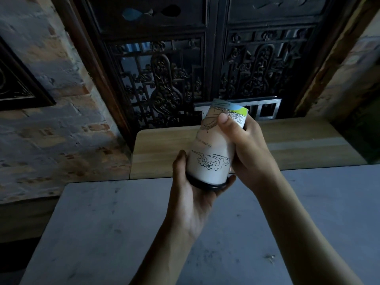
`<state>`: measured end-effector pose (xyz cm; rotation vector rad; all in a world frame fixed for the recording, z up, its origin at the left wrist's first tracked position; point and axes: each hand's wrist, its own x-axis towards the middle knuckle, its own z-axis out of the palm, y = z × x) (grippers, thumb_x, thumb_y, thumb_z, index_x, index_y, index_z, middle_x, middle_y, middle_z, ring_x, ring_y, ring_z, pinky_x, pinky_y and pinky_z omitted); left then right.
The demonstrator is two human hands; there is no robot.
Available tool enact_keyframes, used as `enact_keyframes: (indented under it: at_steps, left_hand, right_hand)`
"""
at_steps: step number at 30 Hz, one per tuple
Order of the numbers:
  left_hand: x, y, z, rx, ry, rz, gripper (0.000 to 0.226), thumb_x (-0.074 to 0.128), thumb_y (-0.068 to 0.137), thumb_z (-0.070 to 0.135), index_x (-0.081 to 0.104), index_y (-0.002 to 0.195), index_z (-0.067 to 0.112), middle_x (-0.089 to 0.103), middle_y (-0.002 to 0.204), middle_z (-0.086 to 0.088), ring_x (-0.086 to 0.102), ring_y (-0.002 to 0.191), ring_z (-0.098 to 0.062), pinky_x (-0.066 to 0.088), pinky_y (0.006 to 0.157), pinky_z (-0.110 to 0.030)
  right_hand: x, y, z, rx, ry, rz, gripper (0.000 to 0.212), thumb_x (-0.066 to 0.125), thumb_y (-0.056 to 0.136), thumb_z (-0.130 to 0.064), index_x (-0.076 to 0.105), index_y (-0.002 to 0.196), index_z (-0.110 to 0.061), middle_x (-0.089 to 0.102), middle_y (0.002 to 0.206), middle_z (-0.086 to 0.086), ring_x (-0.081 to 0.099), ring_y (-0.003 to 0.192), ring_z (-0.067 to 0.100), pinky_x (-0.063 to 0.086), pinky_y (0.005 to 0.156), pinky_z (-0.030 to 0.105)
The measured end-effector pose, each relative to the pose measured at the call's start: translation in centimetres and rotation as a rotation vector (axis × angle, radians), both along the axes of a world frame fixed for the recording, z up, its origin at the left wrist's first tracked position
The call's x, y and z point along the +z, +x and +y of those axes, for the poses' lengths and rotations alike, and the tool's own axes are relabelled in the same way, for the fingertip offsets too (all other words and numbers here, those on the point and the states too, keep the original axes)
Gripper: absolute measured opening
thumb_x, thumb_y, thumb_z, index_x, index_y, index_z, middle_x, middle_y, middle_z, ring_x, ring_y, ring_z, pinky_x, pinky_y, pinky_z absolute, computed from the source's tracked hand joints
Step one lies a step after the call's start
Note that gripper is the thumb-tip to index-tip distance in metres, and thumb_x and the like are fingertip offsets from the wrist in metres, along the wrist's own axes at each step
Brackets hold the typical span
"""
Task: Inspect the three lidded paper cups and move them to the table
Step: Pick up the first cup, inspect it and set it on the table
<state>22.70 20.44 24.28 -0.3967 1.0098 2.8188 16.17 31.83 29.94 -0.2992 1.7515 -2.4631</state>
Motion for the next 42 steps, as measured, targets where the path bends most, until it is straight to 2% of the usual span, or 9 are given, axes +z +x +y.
enact_keyframes:
  at_steps: [7,13,17,20,22,29,33,38,42]
  left_hand:
    - [0.1,0.2,0.9,0.325,-0.458,0.207,0.055,0.066,0.08,0.061,0.057,0.122,0.027,0.073,0.114,0.002,0.072,0.099,-0.018,0.059,0.069,-0.043]
    - [-0.5,0.4,1.3,0.252,-0.351,0.281,0.033,0.073,0.08,0.048,0.068,0.111,0.041,0.077,0.117,0.001,0.077,0.105,-0.017,0.063,0.074,-0.033]
    - [-0.2,0.5,1.2,0.227,-0.314,0.249,0.052,0.07,0.083,0.049,0.06,0.127,0.026,0.074,0.126,-0.007,0.074,0.111,-0.025,0.064,0.077,-0.039]
    - [0.4,0.5,1.1,0.124,-0.229,0.183,0.063,0.062,0.09,0.056,0.062,0.139,0.016,0.071,0.138,-0.015,0.07,0.125,-0.032,0.064,0.091,-0.052]
    - [0.8,0.4,0.8,0.032,-0.15,0.129,0.057,0.051,0.098,0.058,0.074,0.132,0.018,0.073,0.137,-0.016,0.073,0.123,-0.029,0.064,0.09,-0.048]
    - [0.5,-0.1,-0.5,-0.117,0.033,0.042,0.066,0.049,0.098,0.064,0.078,0.128,0.013,0.075,0.13,-0.021,0.075,0.113,-0.034,0.066,0.077,-0.042]
    - [0.7,0.1,-0.5,-0.117,-0.07,0.044,0.066,0.052,0.095,0.066,0.08,0.124,0.014,0.077,0.127,-0.021,0.077,0.108,-0.032,0.067,0.078,-0.04]
    - [0.6,-0.1,1.0,0.113,-0.281,0.145,0.047,0.065,0.09,0.036,0.056,0.132,0.019,0.074,0.126,-0.009,0.078,0.106,-0.028,0.066,0.07,-0.043]
    - [1.1,0.1,0.5,-0.055,-0.18,0.046,0.059,0.067,0.087,0.055,0.075,0.127,0.012,0.076,0.123,-0.022,0.078,0.105,-0.038,0.066,0.068,-0.036]
  right_hand:
    - [-0.2,0.4,-0.3,-0.033,-0.088,-0.005,0.069,0.078,0.081,-0.037,0.053,0.127,0.01,0.067,0.1,0.015,0.066,0.096,0.03,0.055,0.088,0.052]
    - [-0.2,0.3,-0.3,-0.039,-0.106,0.004,0.055,0.076,0.088,-0.028,0.054,0.123,0.007,0.067,0.094,0.011,0.068,0.087,0.024,0.06,0.075,0.039]
    - [-0.3,0.2,-0.1,-0.005,-0.075,0.03,0.032,0.072,0.09,-0.023,0.059,0.112,-0.004,0.063,0.091,0.015,0.065,0.085,0.029,0.058,0.075,0.043]
    - [-0.4,0.1,0.2,0.03,-0.073,0.055,0.054,0.074,0.086,-0.031,0.055,0.118,0.008,0.063,0.1,0.021,0.064,0.093,0.034,0.057,0.081,0.047]
    - [-0.4,0.1,0.4,0.081,-0.06,0.058,0.067,0.073,0.084,-0.032,0.051,0.13,0.011,0.067,0.107,0.02,0.068,0.098,0.033,0.059,0.085,0.048]
    - [-0.5,0.1,1.2,0.141,0.021,0.059,0.051,0.075,0.084,-0.03,0.059,0.126,-0.006,0.078,0.104,0.006,0.078,0.096,0.024,0.063,0.077,0.037]
    - [-0.5,0.1,0.9,0.079,0.051,0.045,0.034,0.077,0.09,-0.024,0.063,0.117,-0.011,0.077,0.097,0.005,0.078,0.092,0.026,0.064,0.071,0.039]
    - [-0.3,0.1,0.3,-0.032,0.072,0.06,0.049,0.078,0.085,-0.028,0.058,0.121,-0.002,0.072,0.099,0.018,0.075,0.096,0.041,0.062,0.084,0.059]
    - [-0.2,0.1,0.9,0.004,0.05,0.056,0.046,0.076,0.087,-0.028,0.059,0.125,-0.008,0.076,0.1,0.008,0.077,0.096,0.029,0.064,0.079,0.041]
